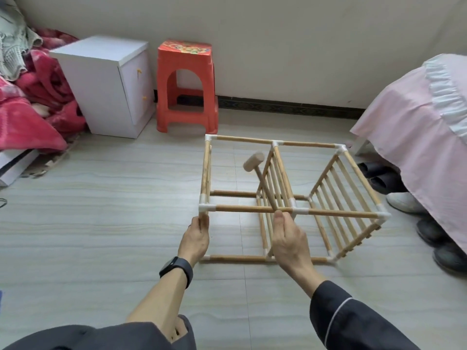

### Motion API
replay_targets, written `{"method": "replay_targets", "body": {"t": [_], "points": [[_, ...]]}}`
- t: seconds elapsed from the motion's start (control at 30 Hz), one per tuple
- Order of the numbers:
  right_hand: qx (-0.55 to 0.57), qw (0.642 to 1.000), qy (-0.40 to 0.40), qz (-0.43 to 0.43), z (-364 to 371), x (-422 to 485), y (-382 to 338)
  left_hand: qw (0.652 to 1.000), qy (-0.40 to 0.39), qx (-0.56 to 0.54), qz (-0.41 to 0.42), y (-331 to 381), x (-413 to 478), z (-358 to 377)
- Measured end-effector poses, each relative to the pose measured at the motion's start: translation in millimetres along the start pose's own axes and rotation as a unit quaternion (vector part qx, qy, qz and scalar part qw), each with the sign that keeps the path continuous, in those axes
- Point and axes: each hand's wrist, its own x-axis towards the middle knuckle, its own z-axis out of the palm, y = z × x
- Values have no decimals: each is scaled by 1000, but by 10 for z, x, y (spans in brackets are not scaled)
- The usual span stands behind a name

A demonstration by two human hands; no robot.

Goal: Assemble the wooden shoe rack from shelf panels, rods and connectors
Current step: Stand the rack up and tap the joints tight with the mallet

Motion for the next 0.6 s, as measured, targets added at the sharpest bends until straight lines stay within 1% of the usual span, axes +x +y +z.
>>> {"method": "replay_targets", "body": {"t": [0.07,0.17,0.2,0.27,0.33,0.43,0.53,0.6], "points": [[35,995,81,51,-99,43,159,1000,-5,0,-1,21,13,-7],[97,970,161,154,-219,158,407,1000,-2,8,0,3,40,-17],[105,963,186,167,-257,201,481,1000,-1,11,3,-6,49,-18],[114,956,219,159,-336,288,585,1000,0,15,12,-10,66,-16],[116,961,210,140,-400,376,635,1000,0,18,17,-4,83,-21],[100,971,166,137,-466,572,668,999,-3,35,24,45,125,-61],[122,967,174,140,-556,812,544,996,-8,68,51,227,166,-154],[159,961,185,130,-643,977,383,995,17,70,70,410,220,-236]]}}
